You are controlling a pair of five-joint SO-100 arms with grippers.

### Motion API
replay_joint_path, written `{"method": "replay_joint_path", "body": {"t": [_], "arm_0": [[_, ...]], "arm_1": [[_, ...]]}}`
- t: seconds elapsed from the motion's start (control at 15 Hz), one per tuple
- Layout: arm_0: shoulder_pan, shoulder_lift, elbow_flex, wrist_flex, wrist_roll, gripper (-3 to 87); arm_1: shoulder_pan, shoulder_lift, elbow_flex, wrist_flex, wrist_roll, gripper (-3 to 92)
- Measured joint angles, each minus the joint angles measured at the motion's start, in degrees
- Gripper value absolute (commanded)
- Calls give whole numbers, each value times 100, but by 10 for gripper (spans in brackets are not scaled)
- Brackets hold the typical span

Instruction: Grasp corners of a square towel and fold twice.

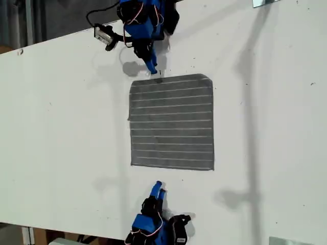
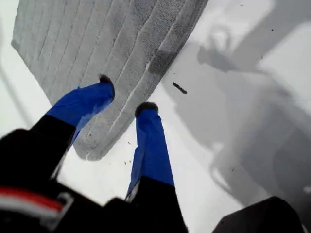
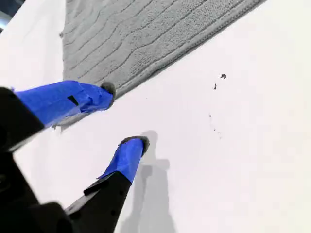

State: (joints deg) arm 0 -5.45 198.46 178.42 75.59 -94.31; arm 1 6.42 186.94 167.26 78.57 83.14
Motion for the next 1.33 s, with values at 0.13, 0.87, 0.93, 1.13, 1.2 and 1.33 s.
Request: {"method": "replay_joint_path", "body": {"t": [0.13,0.87,0.93,1.13,1.2,1.33], "arm_0": [[-35,0,70,-255,-457,195],[-264,0,79,-888,422,222],[-264,0,79,-888,457,230],[-264,0,79,-914,536,232],[-264,0,79,-914,536,231],[-264,0,79,-914,536,230]], "arm_1": [[-44,-686,-141,-492,-334,215],[-4412,-7075,-4236,18,2188,242],[-4614,-7576,-4430,-334,2294,248],[-4931,-9185,-5537,-861,2197,253],[-4869,-9642,-5871,-984,2021,255],[-4649,-10063,-6196,-993,1705,255]]}}
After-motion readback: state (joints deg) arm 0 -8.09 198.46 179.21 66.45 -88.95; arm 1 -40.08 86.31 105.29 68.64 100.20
